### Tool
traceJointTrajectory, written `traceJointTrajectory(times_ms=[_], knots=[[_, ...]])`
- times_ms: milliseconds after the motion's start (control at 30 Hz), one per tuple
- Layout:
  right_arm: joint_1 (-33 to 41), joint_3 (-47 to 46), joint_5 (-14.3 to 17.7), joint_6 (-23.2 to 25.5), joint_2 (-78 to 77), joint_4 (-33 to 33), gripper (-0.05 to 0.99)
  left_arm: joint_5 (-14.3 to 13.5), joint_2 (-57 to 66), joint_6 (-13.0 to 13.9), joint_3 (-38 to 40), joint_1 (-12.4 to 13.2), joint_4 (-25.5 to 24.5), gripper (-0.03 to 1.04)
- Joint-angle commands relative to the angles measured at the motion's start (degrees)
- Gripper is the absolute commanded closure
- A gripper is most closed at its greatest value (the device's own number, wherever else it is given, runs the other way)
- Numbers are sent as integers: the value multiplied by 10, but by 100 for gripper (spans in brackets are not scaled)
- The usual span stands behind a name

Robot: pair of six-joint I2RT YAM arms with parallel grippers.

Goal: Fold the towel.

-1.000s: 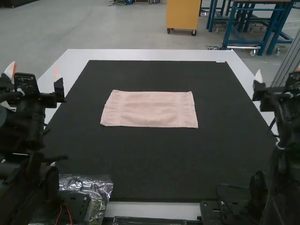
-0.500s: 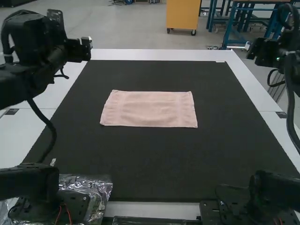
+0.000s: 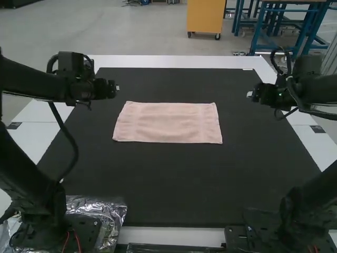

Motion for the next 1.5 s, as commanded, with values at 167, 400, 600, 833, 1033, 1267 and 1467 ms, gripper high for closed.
traceJointTrajectory(times_ms=[167, 400, 600, 833, 1033, 1267, 1467], knots=[[96, -2, 30, -7, 72, 96, 3, 42, 100, 28, 5, 3, 73, 5], [145, 23, 50, 1, 161, 152, 3, 6, 181, 90, 20, 5, 117, 5], [151, 62, 52, 1, 248, 191, 3, -3, 220, 121, 31, 6, 163, 5], [158, 119, 66, -7, 331, 206, 3, -6, 282, 132, 73, 6, 179, 5], [159, 161, 67, -8, 378, 210, 3, -6, 331, 133, 115, 6, 178, 5], [158, 211, 67, -14, 428, 208, 3, -11, 378, 134, 157, 6, 173, 5], [159, 243, 76, -24, 461, 208, 3, -14, 409, 136, 186, 8, 168, 5]])
